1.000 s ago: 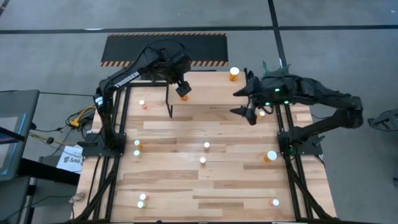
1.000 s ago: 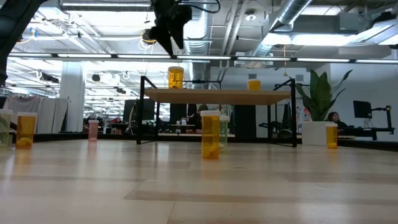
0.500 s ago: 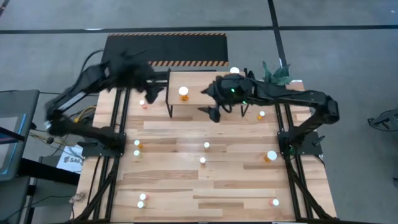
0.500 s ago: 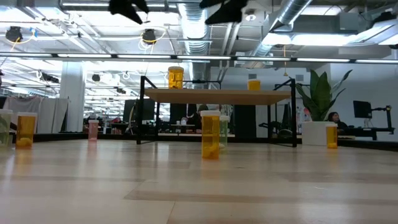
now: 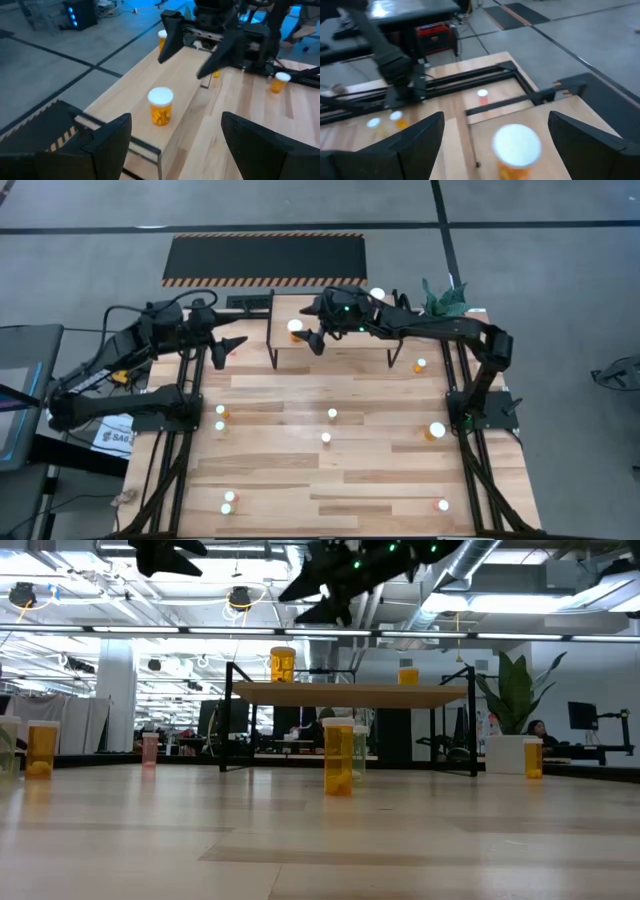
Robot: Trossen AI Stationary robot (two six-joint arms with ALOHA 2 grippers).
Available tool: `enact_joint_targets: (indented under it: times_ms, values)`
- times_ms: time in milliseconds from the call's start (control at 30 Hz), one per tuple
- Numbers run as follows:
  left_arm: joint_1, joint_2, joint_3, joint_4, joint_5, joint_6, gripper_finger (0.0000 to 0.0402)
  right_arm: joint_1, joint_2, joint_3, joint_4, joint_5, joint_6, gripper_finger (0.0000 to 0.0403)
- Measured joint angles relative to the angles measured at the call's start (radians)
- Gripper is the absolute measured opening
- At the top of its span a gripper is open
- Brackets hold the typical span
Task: Pick and place medicine bottles onto shelf by color
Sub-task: Put the top large orange pill bottle on the shelf aligned with the other large orange pill bottle
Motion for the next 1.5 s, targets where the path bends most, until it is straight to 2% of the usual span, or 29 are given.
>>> enact_joint_targets:
  times_ms: [200,367,467,633,867,1067,1200,1500]
  values:
    - [0.009,0.008,-0.014,0.003,0.017,-0.019,0.0297,-0.010,0.026,0.001,0.034,0.006,0.000,0.0376]
    - [0.009,0.003,-0.014,0.031,0.036,-0.003,0.0297,-0.010,0.027,0.001,0.037,0.003,-0.116,0.0376]
    - [0.009,0.003,-0.014,0.063,0.036,0.001,0.0297,-0.021,0.042,0.002,0.046,0.000,-0.117,0.0376]
    - [0.009,0.008,-0.014,0.080,0.036,0.000,0.0297,-0.050,0.108,0.001,0.085,-0.105,-0.060,0.0378]
    - [0.009,0.005,-0.014,0.073,0.036,-0.015,0.0297,-0.050,0.122,0.001,0.116,-0.035,-0.116,0.0377]
    - [0.009,0.005,-0.014,0.062,0.043,-0.024,0.0297,-0.049,0.134,0.002,0.116,-0.046,-0.108,0.0377]
    - [0.009,0.006,-0.014,0.062,0.047,-0.025,0.0297,-0.065,0.146,0.000,0.130,-0.102,-0.061,0.0378]
    - [0.009,0.006,-0.014,0.060,0.063,-0.040,0.0297,-0.061,0.159,0.002,0.142,-0.102,-0.057,0.0376]
